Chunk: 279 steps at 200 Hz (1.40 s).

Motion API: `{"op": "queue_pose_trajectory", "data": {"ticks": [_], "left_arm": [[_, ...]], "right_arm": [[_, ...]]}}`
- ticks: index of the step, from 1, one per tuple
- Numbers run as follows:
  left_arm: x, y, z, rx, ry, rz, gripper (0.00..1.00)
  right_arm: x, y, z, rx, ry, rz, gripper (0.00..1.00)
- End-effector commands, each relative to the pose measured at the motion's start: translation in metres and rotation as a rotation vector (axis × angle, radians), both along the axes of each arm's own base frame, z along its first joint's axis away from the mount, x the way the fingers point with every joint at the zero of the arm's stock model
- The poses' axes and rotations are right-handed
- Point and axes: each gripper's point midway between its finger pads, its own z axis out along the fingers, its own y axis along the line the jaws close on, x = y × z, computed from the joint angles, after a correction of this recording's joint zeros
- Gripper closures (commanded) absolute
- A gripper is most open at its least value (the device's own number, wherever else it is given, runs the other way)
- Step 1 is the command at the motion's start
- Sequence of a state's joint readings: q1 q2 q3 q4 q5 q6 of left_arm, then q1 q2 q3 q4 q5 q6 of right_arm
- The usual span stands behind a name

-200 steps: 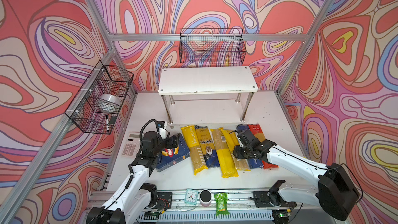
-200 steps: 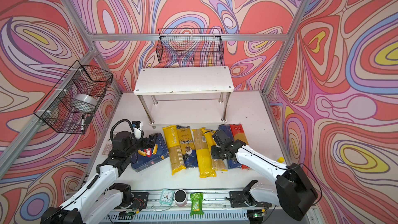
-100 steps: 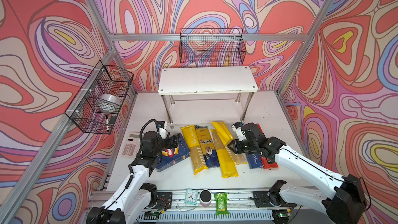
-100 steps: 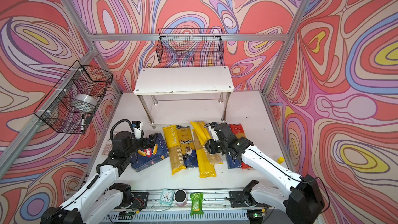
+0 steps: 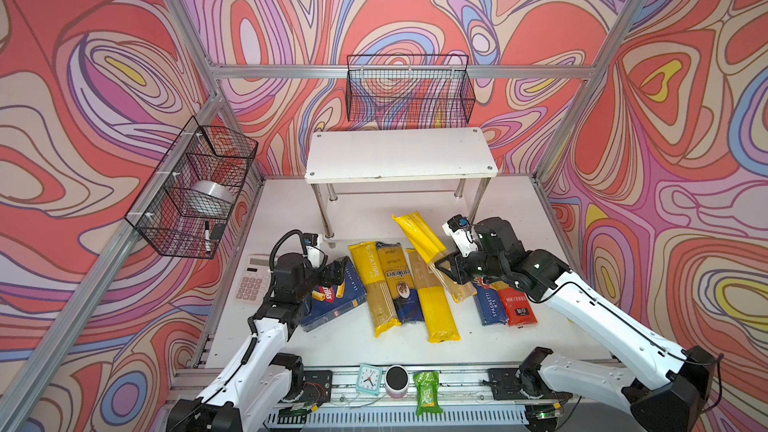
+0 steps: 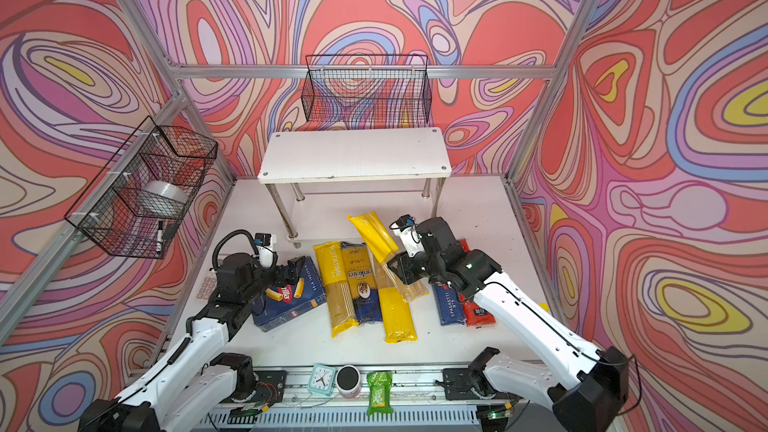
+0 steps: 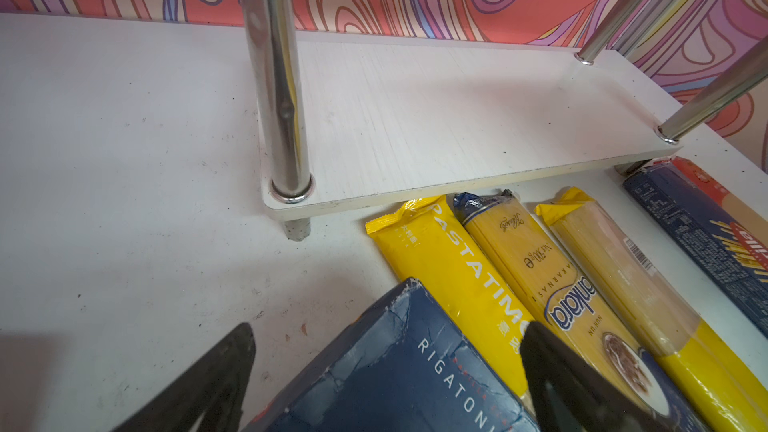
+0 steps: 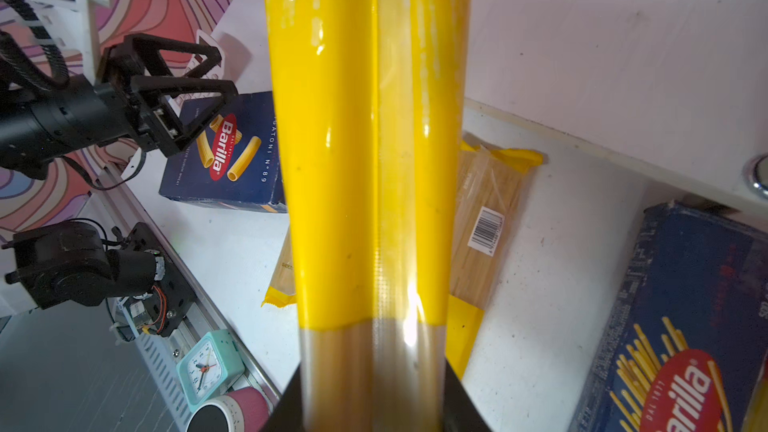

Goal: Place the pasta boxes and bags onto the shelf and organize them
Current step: 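Lift the yellow spaghetti bag upward with the right gripper, then carry the yellow spaghetti bag onto the upper shelf with the right gripper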

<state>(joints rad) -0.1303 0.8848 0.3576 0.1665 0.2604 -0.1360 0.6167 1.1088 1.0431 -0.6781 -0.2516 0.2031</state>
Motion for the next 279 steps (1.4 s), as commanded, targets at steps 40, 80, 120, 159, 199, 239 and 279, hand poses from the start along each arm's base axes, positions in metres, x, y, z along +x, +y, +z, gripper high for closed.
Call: {"op": "queue_pose_trajectory", "data": {"ticks": [40,80,120,159,199,239,279], "left_arm": [[0.004,0.001,0.009,-0.006,-0.014,0.015,0.0],[0.005,0.001,0.007,-0.006,-0.006,0.016,0.0],[0.004,0.001,0.008,-0.007,-0.012,0.015,0.0],[0.004,0.001,0.008,-0.006,-0.012,0.014,0.0],[0.002,0.001,0.01,-0.008,-0.023,0.013,0.0],[0.002,0.0,0.01,-0.008,-0.021,0.003,0.0],[0.002,-0.001,0.009,-0.011,-0.02,0.0,0.0]], "right_arm": [[0.0,0.007,0.079,0.086,-0.21,0.079,1.0],[0.01,-0.008,0.098,0.052,-0.259,-0.018,1.0],[0.015,-0.015,0.11,0.003,-0.266,-0.043,1.0],[0.011,-0.008,0.142,0.074,-0.301,-0.015,1.0],[0.022,-0.012,0.183,0.103,-0.357,-0.084,1.0],[0.05,-0.032,0.21,0.038,-0.425,-0.248,1.0],[0.081,-0.044,0.217,-0.091,-0.476,-0.362,1.0]]}}
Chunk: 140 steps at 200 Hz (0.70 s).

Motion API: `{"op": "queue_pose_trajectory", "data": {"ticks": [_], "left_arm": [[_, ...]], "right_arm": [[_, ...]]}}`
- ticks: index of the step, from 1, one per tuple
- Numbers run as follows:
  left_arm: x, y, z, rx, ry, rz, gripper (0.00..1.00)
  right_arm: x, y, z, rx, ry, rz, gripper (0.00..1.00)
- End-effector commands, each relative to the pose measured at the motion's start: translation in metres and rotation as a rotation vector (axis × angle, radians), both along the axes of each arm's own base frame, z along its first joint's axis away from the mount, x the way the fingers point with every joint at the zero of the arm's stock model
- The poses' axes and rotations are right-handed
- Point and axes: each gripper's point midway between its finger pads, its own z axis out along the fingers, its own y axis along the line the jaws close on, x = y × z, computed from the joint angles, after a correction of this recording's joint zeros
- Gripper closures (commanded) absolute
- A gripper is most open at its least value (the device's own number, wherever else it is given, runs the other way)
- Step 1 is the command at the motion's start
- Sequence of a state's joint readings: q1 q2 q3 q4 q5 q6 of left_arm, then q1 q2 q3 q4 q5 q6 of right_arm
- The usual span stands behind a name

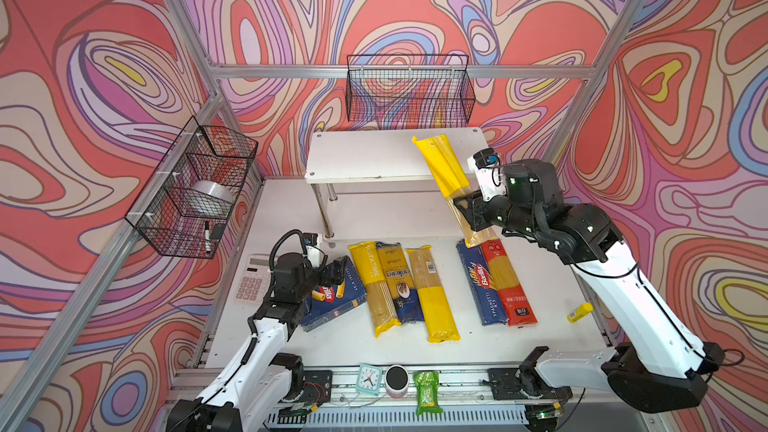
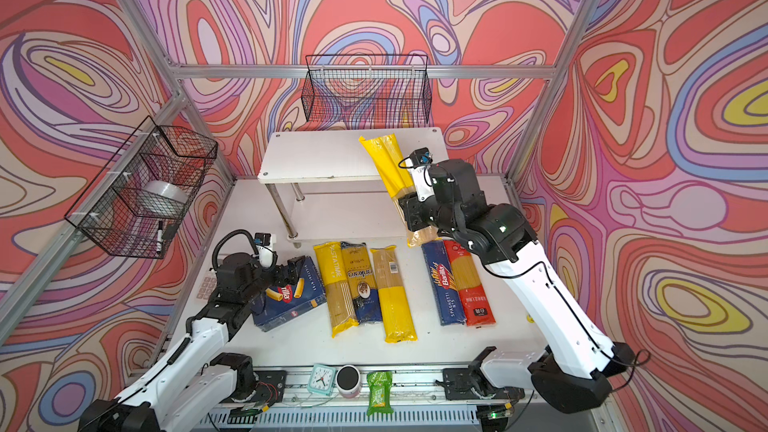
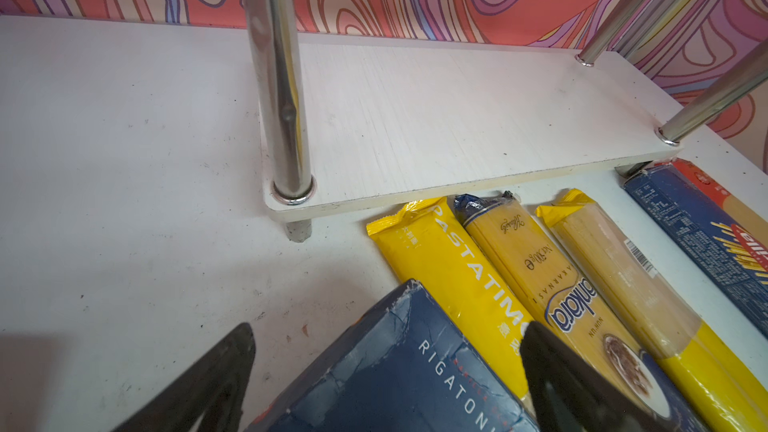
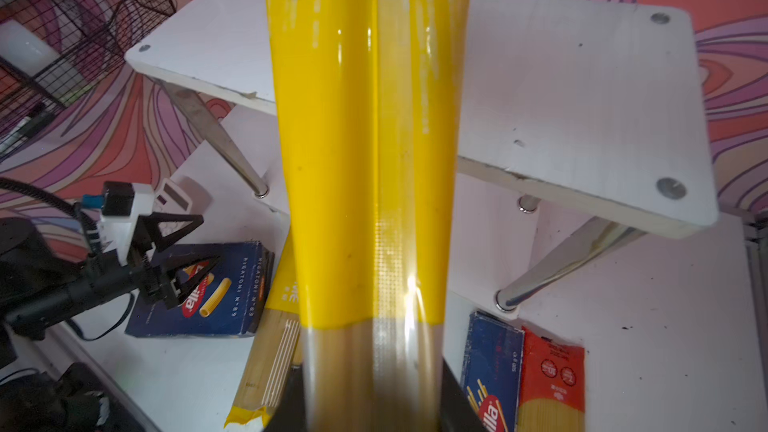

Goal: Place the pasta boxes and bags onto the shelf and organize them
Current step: 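Carry the yellow spaghetti bag onto the upper shelf with the right gripper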

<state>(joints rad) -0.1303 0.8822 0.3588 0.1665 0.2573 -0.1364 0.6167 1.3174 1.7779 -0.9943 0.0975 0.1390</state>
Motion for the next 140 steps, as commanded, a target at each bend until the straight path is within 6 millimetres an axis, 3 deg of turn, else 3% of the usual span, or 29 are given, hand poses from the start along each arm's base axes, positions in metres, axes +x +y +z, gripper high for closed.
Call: {"op": "queue_pose_trajectory", "data": {"ticks": [1,33,64,110,140], "left_arm": [[0.002,-0.002,0.008,-0.011,-0.015,-0.005,0.0],[0.004,-0.007,0.007,-0.013,0.001,-0.037,0.0],[0.004,-0.009,0.007,-0.012,0.002,-0.047,0.0],[-0.001,-0.009,0.01,-0.016,-0.021,-0.052,0.0],[-0.003,-0.005,0.012,-0.017,-0.041,-0.03,0.0]], "right_arm": [[0.023,-0.013,0.04,-0.005,-0.156,-0.114,1.0],[0.042,-0.011,0.043,-0.066,-0.161,-0.151,1.0],[0.058,-0.022,0.047,-0.12,-0.167,-0.213,1.0],[0.087,-0.034,0.03,-0.092,-0.048,-0.186,1.0],[0.102,-0.044,0.033,-0.106,-0.061,-0.222,1.0]]}}
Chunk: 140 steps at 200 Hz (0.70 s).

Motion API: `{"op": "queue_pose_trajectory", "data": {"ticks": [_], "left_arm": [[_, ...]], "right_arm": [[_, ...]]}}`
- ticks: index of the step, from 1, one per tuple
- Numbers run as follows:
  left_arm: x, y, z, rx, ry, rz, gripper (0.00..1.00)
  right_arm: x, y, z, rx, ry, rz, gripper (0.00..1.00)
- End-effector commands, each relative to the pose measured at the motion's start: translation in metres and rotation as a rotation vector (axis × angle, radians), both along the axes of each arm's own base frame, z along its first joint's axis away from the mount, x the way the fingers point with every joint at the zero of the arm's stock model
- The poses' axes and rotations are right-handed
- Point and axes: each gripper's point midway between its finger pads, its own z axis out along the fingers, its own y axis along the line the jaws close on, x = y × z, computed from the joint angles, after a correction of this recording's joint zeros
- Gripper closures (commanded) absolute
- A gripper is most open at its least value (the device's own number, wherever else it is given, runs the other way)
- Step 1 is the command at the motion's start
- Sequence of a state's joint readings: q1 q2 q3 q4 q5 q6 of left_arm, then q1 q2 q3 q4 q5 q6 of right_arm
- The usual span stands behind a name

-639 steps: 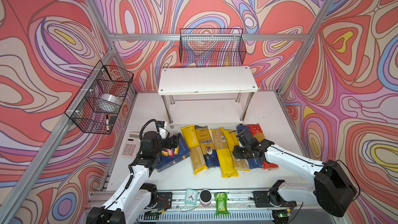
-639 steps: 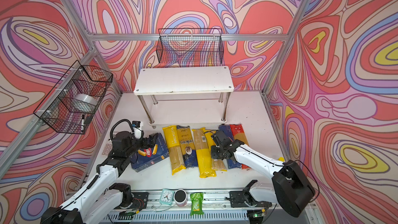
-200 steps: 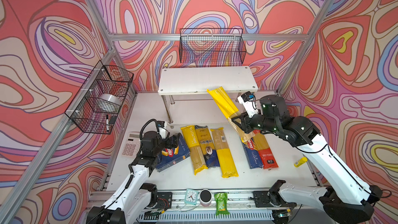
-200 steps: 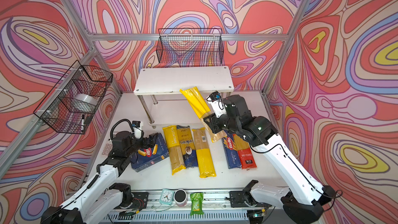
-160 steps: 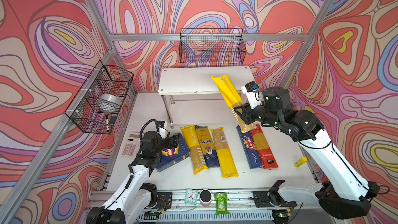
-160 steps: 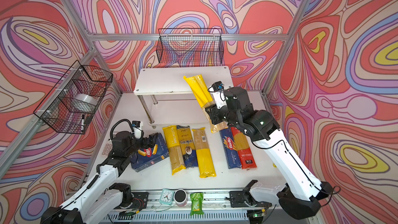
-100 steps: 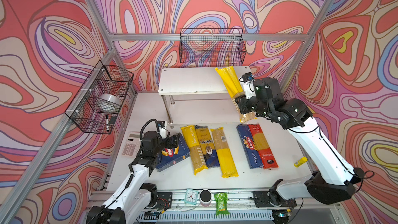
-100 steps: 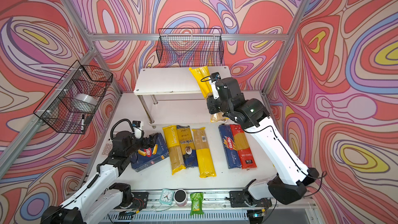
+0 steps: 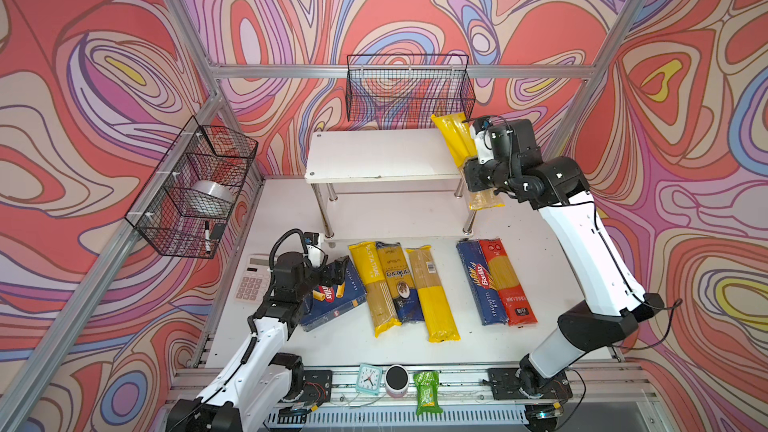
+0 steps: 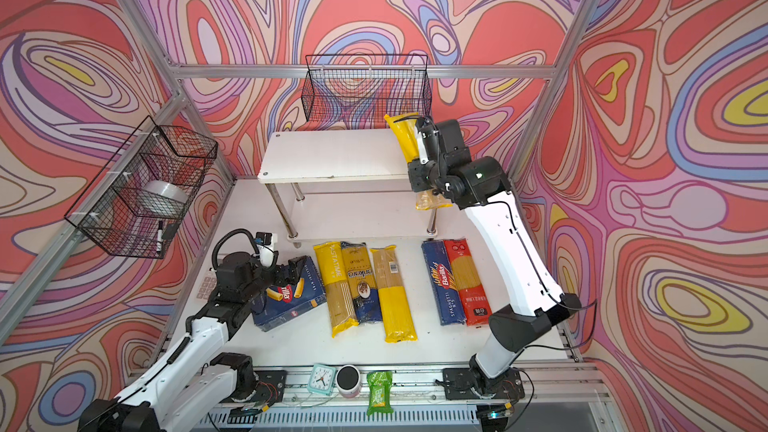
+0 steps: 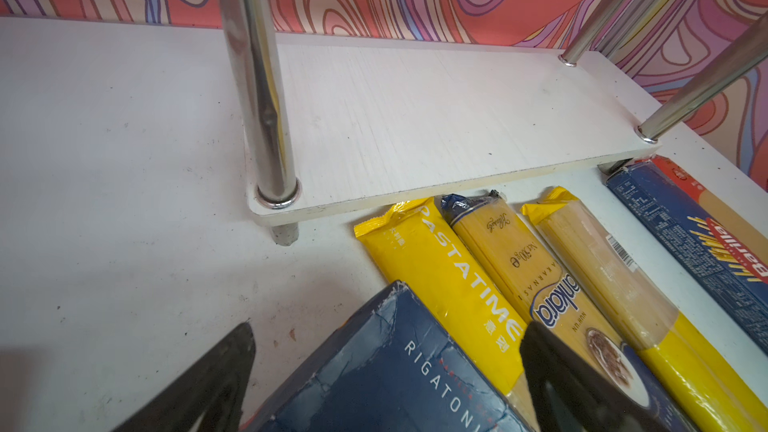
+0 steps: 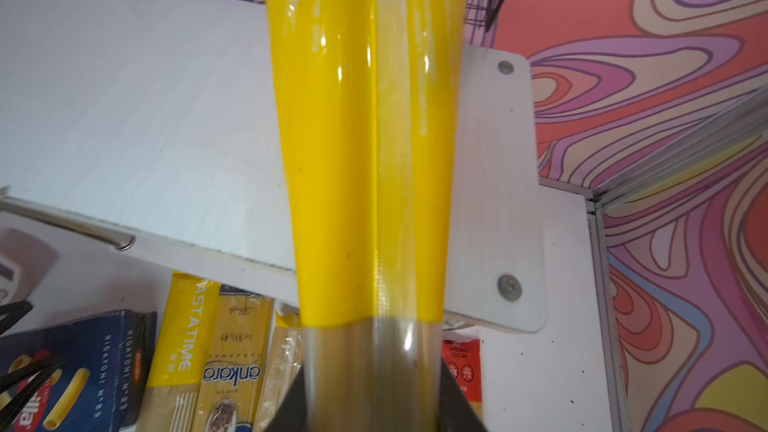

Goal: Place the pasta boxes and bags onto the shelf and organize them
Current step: 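Carry the yellow spaghetti bag onto the upper shelf with the right gripper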

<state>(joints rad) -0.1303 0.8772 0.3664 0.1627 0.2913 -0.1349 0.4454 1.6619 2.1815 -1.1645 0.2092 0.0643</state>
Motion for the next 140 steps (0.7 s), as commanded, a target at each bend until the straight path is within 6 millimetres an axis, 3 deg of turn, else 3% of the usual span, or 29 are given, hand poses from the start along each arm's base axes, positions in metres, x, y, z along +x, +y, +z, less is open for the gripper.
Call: {"op": "queue_pose_trajectory", "data": {"ticks": [1,63,100,105,140], "left_arm": [[-0.002,0.0,0.007,-0.002,-0.033,0.002,0.0],[0.001,-0.003,0.005,-0.002,-0.014,-0.016,0.0],[0.002,-0.003,0.004,-0.002,-0.011,-0.018,0.0],[0.001,-0.003,0.004,-0.001,-0.01,-0.019,0.0],[0.002,-0.003,0.004,-0.001,-0.011,-0.017,0.0]], "right_arm": [[0.009,0.0,0.035,0.051,-0.11,0.008,1.0],[0.034,-0.015,0.034,0.012,-0.117,-0.059,1.0],[0.04,-0.028,0.036,0.007,-0.127,-0.096,1.0],[0.049,-0.027,0.024,-0.003,-0.104,-0.1,1.0],[0.055,-0.034,0.019,-0.017,-0.098,-0.117,1.0]]}}
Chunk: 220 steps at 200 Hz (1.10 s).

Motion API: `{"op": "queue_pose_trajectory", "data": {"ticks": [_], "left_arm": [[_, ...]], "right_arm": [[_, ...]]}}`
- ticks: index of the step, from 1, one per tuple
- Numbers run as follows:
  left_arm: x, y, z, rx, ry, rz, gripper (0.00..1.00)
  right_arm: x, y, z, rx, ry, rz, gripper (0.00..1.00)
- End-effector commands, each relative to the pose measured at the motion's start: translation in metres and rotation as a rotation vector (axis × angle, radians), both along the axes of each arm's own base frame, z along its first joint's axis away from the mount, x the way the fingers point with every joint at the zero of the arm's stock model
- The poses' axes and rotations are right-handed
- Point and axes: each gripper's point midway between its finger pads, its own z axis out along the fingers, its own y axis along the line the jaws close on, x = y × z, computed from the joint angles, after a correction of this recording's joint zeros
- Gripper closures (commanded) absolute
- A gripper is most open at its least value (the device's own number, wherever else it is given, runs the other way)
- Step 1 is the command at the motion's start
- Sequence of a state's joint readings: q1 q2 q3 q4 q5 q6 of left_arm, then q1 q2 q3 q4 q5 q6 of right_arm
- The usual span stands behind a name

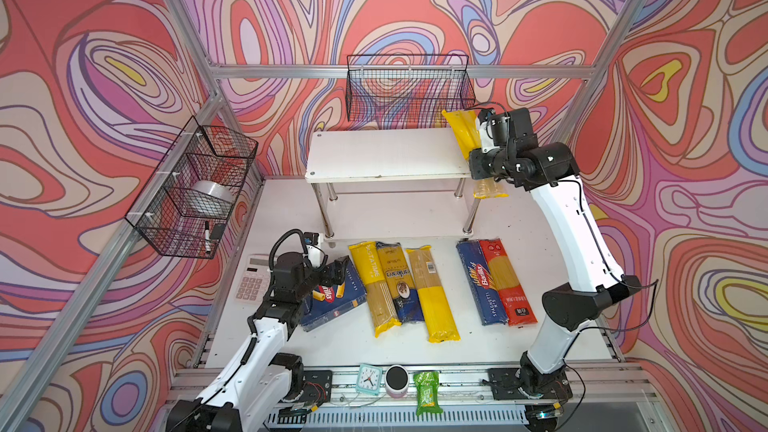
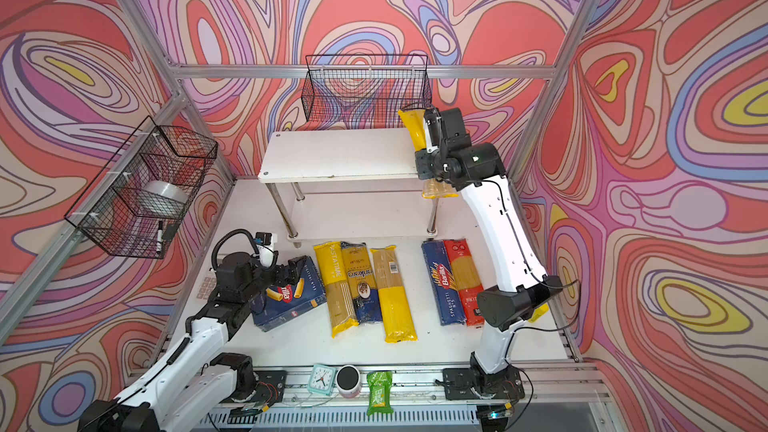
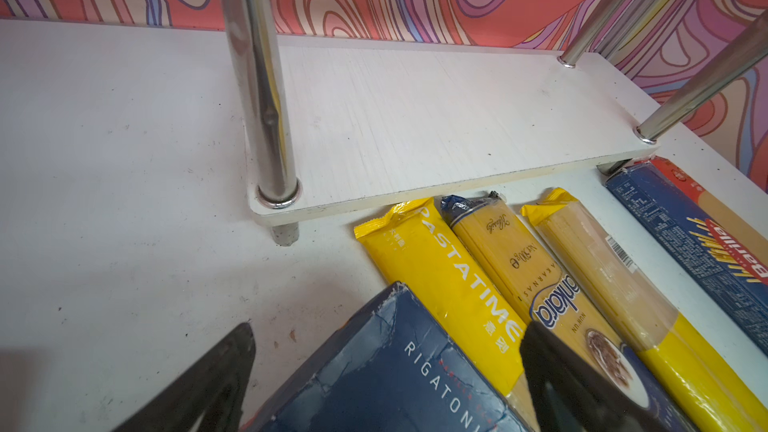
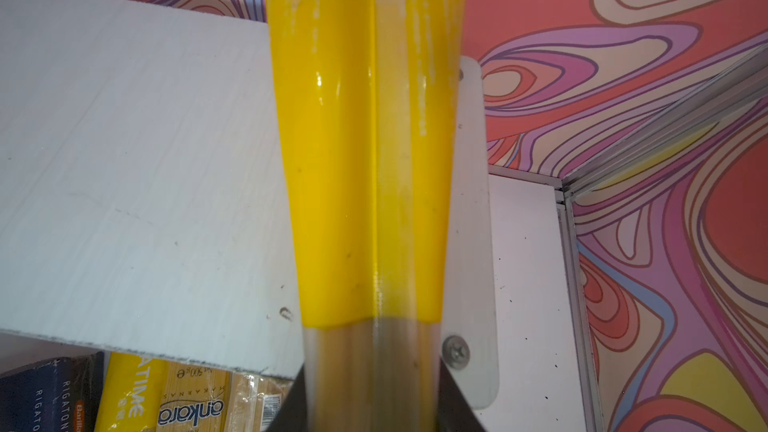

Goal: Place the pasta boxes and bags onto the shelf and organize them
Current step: 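Carry the yellow spaghetti bag onto the upper shelf with the right gripper, then open the right gripper and release the bag lying on the shelf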

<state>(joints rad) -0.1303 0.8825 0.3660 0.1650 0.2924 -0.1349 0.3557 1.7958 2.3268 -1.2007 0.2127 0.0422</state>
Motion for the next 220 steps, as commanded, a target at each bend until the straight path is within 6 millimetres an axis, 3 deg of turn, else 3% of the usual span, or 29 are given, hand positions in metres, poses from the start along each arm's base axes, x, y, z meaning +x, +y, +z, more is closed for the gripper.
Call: {"op": "queue_pose_trajectory", "data": {"ticks": [1,42,60,89,150,154,189,220], "left_arm": [[0.001,-0.003,0.005,-0.001,-0.014,-0.016,0.0],[0.001,-0.003,0.006,-0.002,-0.015,-0.014,0.0],[0.001,-0.003,0.006,-0.001,-0.015,-0.014,0.0],[0.001,-0.002,0.006,0.0,-0.016,-0.012,0.0],[0.001,-0.002,0.006,-0.001,-0.015,-0.013,0.0],[0.002,-0.002,0.006,-0.001,-0.015,-0.013,0.0],[0.001,-0.003,0.006,-0.002,-0.018,-0.016,0.0],[0.0,-0.002,0.007,-0.002,-0.022,-0.011,0.0]], "right_arm": [[0.016,-0.008,0.027,0.006,-0.118,-0.035,1.0],[0.018,-0.007,0.016,0.001,-0.093,-0.033,1.0],[0.018,-0.007,0.014,0.003,-0.091,-0.034,0.93],[0.016,-0.009,0.015,-0.004,-0.09,-0.037,0.64],[0.009,-0.005,0.007,0.019,-0.051,-0.018,0.5],[0.001,-0.007,0.019,0.03,-0.074,-0.014,0.5],[-0.011,-0.015,0.043,0.026,-0.123,-0.027,0.46],[-0.042,-0.031,0.076,0.068,-0.227,-0.063,0.46]]}}
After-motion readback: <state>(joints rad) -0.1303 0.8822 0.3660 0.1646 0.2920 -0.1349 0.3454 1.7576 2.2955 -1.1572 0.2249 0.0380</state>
